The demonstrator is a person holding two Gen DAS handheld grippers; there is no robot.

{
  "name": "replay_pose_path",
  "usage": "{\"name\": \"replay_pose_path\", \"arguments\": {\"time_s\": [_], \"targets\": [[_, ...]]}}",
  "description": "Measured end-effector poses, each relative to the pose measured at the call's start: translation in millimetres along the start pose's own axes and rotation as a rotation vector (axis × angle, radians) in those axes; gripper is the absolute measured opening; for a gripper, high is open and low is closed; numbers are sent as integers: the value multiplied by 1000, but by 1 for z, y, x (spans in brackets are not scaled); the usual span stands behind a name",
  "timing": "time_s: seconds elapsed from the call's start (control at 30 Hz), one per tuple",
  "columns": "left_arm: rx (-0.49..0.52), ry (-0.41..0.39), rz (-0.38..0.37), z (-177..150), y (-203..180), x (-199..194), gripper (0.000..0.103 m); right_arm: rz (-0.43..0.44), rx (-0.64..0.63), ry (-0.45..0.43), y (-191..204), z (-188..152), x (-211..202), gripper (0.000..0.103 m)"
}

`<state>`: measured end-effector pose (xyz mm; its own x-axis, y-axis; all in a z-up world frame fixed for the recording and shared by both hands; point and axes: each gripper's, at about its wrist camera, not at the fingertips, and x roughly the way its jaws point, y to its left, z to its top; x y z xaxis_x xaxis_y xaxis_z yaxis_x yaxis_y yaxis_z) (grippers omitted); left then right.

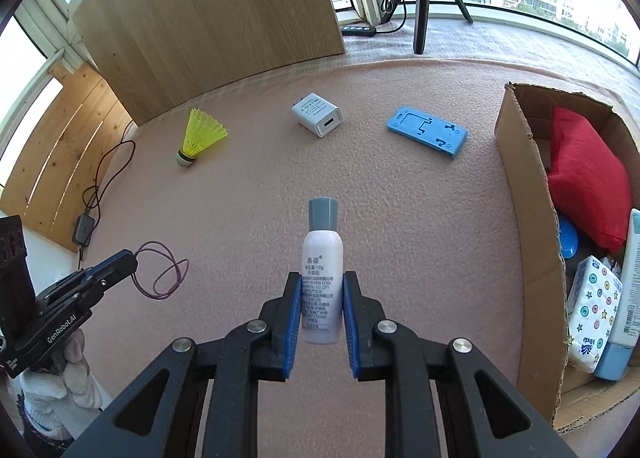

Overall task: Organize objects
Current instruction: 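Carry the white bottle and purple cable over the box with both tools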

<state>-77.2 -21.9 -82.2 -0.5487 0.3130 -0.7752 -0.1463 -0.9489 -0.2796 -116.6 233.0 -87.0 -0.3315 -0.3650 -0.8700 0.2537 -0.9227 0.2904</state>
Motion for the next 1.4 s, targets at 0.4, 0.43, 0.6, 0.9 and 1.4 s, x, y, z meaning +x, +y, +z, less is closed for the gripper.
{"name": "replay_pose_path", "arguments": {"time_s": [0.4, 0.43, 0.6, 0.9, 1.4], "targets": [[106, -54, -82, 32, -60, -35, 2, 0, 38, -84, -25, -5, -43, 18], [117, -56, -95, 35, -68, -35, 2, -5, 41, -91, -28, -6, -48, 18], [164, -64, -169, 49, -116, -29, 2, -23, 68, -127, -51, -12, -74, 18], [270, -54, -279, 63, -213, 2, 2, -87, 137, -164, -108, -30, -108, 18], [376, 59, -349, 42, -318, 76, 2, -149, 233, -158, -183, -54, -123, 18]]}}
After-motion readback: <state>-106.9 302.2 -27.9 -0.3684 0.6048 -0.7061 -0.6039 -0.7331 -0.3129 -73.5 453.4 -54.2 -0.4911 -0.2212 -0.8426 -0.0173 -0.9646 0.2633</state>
